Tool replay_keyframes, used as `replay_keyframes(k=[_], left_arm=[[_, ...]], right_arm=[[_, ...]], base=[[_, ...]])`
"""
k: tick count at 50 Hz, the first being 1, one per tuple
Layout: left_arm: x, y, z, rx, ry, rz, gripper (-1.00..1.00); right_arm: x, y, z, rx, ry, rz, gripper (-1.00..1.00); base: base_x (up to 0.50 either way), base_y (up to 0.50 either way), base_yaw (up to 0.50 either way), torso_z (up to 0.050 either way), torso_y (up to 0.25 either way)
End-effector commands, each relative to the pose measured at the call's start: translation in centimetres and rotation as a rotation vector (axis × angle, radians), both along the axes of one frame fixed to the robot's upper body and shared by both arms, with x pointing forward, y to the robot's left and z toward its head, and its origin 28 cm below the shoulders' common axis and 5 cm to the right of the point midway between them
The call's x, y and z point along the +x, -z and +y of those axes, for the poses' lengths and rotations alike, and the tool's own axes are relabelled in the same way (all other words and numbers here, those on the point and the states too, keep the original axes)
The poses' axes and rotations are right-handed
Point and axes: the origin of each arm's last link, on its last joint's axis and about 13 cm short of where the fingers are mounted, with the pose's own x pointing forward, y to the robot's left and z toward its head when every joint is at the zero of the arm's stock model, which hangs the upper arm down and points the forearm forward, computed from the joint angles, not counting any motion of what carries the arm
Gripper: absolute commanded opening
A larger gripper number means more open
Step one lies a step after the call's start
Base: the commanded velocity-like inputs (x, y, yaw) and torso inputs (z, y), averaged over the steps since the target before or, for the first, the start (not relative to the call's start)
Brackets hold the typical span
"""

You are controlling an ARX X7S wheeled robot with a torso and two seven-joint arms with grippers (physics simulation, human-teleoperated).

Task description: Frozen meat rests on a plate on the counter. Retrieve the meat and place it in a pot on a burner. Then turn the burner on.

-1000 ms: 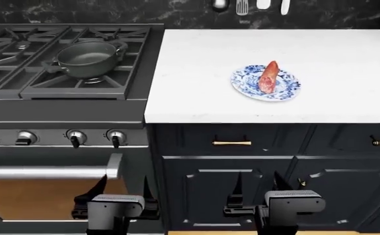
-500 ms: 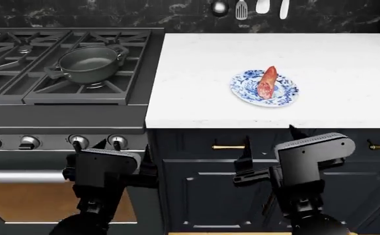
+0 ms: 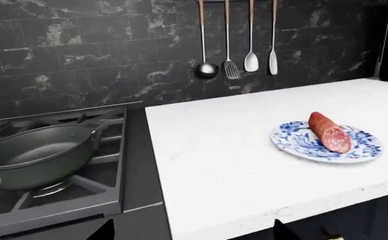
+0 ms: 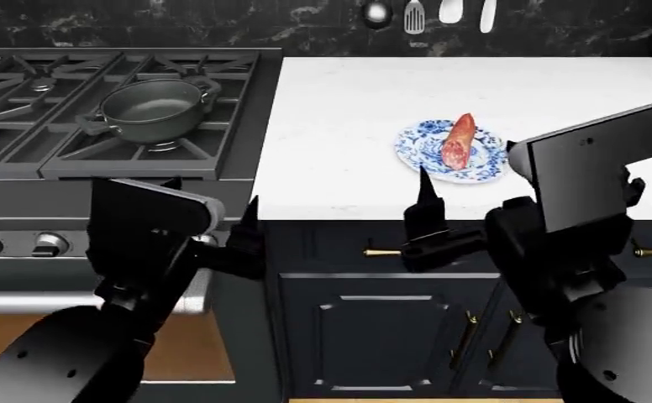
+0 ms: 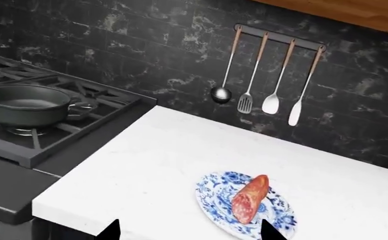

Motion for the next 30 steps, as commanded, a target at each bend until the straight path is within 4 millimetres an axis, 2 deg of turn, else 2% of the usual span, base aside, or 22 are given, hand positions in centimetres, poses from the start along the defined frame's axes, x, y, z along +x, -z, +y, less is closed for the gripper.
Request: replay_keyframes(k=[1,10,30], left_arm=[[0.3,-1.4,0.4,-0.002,0.019,-0.020,1.00],[0.0,-2.0,0.4,-0.003,0.022,-0.029,1.00],[-0.5,-3.0,0.1,-0.008,0.057,-0.059,1.00]], right_arm=[[-2.1,-2.4,-1.0,0.008,-0.032,0.022,1.00],[-2.3,-2.5,-1.1,0.044,-0.032,0.036,1.00],[-2.6,-2.7,-1.1,0.067,-0.020,0.064,1.00]], base=[[0.00,0.00,0.00,0.000,0.000],[0.02,0.00,0.00,0.000,0.000],[0.49,0.00,0.00,0.000,0.000]])
